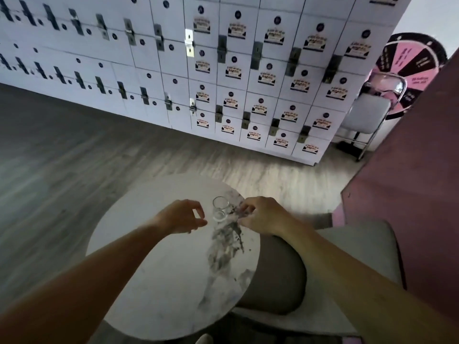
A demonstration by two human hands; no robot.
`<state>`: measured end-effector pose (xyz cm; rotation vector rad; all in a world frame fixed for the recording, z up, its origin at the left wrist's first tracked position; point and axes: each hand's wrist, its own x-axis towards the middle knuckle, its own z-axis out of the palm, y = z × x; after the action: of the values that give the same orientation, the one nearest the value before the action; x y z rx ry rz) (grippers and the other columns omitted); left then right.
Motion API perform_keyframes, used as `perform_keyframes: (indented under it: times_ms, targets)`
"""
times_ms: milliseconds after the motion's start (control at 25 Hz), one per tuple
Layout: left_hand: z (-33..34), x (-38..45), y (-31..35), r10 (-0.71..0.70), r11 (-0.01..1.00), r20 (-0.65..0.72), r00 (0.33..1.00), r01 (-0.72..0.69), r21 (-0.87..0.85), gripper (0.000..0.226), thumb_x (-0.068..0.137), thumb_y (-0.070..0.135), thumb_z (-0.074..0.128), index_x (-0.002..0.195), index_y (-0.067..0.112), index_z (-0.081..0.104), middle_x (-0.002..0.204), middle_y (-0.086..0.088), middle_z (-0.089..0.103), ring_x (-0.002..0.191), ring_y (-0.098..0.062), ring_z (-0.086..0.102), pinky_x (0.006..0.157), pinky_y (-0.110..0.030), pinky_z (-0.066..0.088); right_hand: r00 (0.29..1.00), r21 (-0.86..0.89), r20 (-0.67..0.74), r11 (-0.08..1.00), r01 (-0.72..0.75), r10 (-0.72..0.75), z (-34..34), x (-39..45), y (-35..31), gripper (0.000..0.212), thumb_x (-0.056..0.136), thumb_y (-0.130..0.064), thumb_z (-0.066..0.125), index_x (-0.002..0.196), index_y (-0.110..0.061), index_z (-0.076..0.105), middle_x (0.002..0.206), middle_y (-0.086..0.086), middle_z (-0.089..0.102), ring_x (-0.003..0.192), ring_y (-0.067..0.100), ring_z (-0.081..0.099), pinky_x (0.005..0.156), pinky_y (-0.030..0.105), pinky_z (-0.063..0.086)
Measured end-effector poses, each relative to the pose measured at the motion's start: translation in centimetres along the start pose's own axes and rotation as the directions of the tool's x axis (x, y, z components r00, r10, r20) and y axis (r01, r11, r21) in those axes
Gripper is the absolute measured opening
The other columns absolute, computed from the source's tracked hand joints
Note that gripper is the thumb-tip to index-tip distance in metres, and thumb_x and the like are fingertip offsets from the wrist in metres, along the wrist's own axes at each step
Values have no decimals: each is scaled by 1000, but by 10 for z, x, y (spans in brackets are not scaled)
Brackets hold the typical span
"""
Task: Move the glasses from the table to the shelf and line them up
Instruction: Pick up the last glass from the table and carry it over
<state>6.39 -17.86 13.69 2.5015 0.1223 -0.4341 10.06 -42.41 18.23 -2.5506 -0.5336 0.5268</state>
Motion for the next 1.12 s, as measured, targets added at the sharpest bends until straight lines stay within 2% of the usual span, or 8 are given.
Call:
perform_keyframes:
  times_ms: [240, 360, 520, 640, 760, 920, 1040, 1120]
  targets:
    - [34, 105, -50, -37, 999, 112, 993, 38, -9, 47, 84, 41, 70, 125, 36, 49, 68, 9, 76, 70, -3, 71, 86, -33, 56, 996, -3, 48, 997, -78, 78, 44, 107, 31, 32, 83, -36, 66, 114, -28, 64, 89, -15, 53, 88, 13, 56, 63, 17, 38]
    - [54, 139, -66, -56, 995, 157, 986, 69, -76, 55, 85, 37, 71, 134, 33, 45, 79, 7, 77, 77, -11, 70, 89, -38, 55, 993, -4, 76, 996, -92, 92, 73, 141, 43, 46, 82, -34, 66, 127, -27, 59, 113, -4, 61, 101, 17, 58, 78, 26, 44]
    - [88, 174, -81, -44, 984, 226, 973, 82, -161, 64, 87, 33, 73, 142, 30, 40, 101, 1, 77, 84, -18, 70, 91, -41, 56, 995, -26, 17, 995, -95, 95, 114, 173, 61, 46, 84, -31, 67, 129, -24, 57, 125, 5, 59, 105, 21, 56, 81, 27, 39]
    - [105, 191, -87, -35, 981, 216, 976, 75, -181, 65, 86, 33, 73, 142, 30, 39, 107, -6, 76, 91, -26, 72, 91, -45, 56, 997, -25, -3, 996, -83, 83, 133, 184, 73, 37, 91, -35, 63, 125, -20, 61, 126, 10, 57, 109, 27, 57, 87, 36, 47]
    - [114, 204, -88, -19, 978, 192, 981, 58, -201, 62, 85, 35, 73, 138, 29, 42, 104, -7, 74, 90, -28, 73, 88, -45, 58, 997, -38, -65, 999, -36, 33, 139, 189, 78, 28, 93, -34, 62, 116, -18, 66, 114, 11, 60, 97, 30, 62, 80, 40, 52]
    - [111, 211, -75, 51, 986, 191, 980, -19, -166, 64, 80, 41, 78, 134, 32, 45, 83, 12, 67, 85, -16, 70, 75, -31, 52, 988, -33, -153, 999, -43, 38, 130, 182, 76, 24, 93, -35, 63, 111, -19, 66, 106, 9, 58, 84, 26, 63, 70, 35, 48]
    - [94, 210, -45, 136, 982, 157, 978, -113, -148, 65, 72, 54, 80, 127, 38, 50, 84, 13, 69, 83, -6, 69, 72, -26, 50, 975, 10, -214, 998, -60, 61, 101, 163, 77, 23, 93, -36, 62, 109, -18, 64, 106, 6, 55, 83, 22, 62, 71, 36, 52]
    - [81, 204, -9, 228, 967, 104, 968, -213, -138, 66, 65, 63, 79, 121, 39, 54, 91, 13, 71, 83, -3, 68, 76, -28, 52, 957, 33, -276, 996, -80, 86, 71, 139, 79, 21, 94, -35, 62, 106, -18, 63, 104, 4, 54, 82, 20, 61, 68, 33, 49]
